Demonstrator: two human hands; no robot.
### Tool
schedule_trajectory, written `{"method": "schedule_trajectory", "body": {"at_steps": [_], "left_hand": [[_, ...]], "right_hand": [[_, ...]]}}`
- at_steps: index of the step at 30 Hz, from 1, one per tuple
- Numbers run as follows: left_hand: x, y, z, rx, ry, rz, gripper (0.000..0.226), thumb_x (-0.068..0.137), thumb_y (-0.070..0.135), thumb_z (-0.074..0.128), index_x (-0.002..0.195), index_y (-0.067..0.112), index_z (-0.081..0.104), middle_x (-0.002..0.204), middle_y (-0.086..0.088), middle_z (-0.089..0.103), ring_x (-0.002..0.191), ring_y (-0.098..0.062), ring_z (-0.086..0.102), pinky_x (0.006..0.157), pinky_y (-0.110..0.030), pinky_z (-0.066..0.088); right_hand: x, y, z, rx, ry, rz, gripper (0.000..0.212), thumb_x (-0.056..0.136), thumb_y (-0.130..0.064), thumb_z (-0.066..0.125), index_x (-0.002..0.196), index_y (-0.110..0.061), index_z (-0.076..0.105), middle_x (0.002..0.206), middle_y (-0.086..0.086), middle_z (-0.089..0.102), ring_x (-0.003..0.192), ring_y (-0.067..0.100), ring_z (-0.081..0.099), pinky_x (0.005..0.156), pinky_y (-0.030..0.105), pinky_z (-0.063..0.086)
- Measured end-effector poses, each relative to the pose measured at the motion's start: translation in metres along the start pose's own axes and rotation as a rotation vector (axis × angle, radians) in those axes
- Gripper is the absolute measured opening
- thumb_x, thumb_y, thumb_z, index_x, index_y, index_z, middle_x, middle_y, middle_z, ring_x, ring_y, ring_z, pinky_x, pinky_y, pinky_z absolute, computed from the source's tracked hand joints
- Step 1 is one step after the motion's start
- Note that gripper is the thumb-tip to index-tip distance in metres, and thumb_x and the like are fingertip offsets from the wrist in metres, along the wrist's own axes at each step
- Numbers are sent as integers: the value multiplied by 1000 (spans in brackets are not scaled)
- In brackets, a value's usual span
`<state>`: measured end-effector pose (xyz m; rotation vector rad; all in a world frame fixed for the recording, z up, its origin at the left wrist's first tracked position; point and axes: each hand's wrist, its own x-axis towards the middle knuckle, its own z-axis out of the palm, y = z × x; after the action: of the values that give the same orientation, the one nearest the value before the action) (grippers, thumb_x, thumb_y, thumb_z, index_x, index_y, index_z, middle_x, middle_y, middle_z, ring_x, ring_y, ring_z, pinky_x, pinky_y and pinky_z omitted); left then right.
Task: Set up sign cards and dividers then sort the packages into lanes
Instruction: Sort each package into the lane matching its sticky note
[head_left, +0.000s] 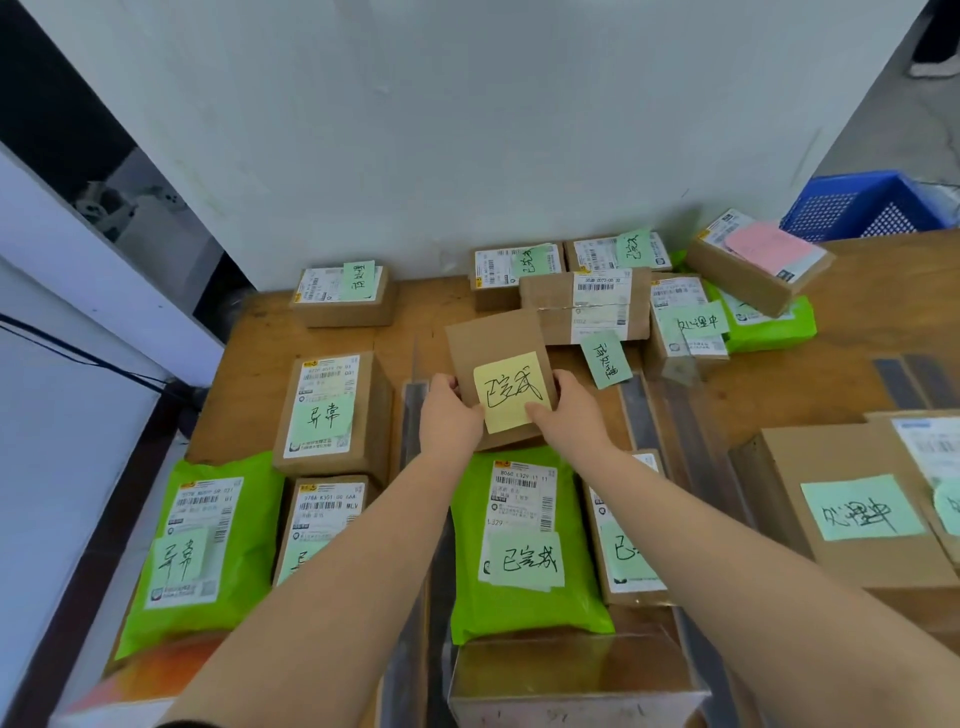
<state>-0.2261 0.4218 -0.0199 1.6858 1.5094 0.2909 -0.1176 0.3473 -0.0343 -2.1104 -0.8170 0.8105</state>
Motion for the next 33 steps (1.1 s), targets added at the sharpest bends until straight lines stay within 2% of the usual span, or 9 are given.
{"method": "schedule_trajectory", "body": {"at_steps": [3, 11, 18, 23, 28, 31, 33], "left_hand": [[-2, -4, 0, 9, 0, -6, 35, 89, 6, 57, 122, 4, 45, 127, -12, 56, 115, -25, 56, 79, -26, 42], [-2, -6, -3, 35, -4, 16, 36, 91, 8, 54, 126, 6, 45, 130, -10, 56, 117, -25, 55, 78, -25, 42], [14, -6, 2, 65, -11, -56, 35, 91, 11, 55, 124, 5, 46, 129, -13, 56, 117, -28, 55, 84, -31, 47], [9, -11, 3, 79, -23, -42, 38, 91, 9, 54, 128, 6, 43, 131, -12, 55, 119, -27, 53, 85, -30, 45], [2, -12, 0, 123, -67, -36, 38, 91, 10, 53, 127, 6, 42, 131, -12, 54, 116, -27, 55, 75, -26, 44], [1, -6, -2, 180, 1, 69, 45, 88, 17, 59, 128, 7, 42, 131, -14, 49, 119, -29, 49, 92, -35, 47], [3, 3, -3, 260, 43, 195, 49, 87, 22, 60, 131, 8, 42, 133, -13, 46, 124, -29, 43, 103, -40, 39]], "right_hand": [[-3, 2, 1, -7, -20, 12, 41, 90, -13, 59, 128, -6, 47, 130, 9, 57, 118, 23, 54, 89, 27, 44], [-3, -2, 5, -74, -57, 26, 41, 91, -18, 58, 128, -5, 45, 130, 9, 57, 117, 24, 55, 81, 24, 41], [22, -11, 12, -222, -125, 43, 37, 92, -28, 55, 119, -4, 49, 124, 12, 58, 111, 28, 56, 76, 29, 42], [17, -3, 12, -267, -141, 50, 41, 92, -32, 56, 121, -4, 48, 124, 12, 58, 112, 28, 55, 81, 32, 43], [8, 3, 8, -238, -177, 50, 45, 92, -34, 56, 125, -5, 47, 127, 11, 57, 113, 27, 55, 83, 32, 44], [7, 4, -1, -169, -145, 42, 52, 95, -36, 49, 136, -6, 41, 135, 10, 52, 120, 26, 51, 90, 31, 42], [11, 7, -12, -116, -78, 52, 50, 96, -34, 48, 137, -7, 42, 137, 9, 50, 123, 25, 49, 94, 30, 40]]}}
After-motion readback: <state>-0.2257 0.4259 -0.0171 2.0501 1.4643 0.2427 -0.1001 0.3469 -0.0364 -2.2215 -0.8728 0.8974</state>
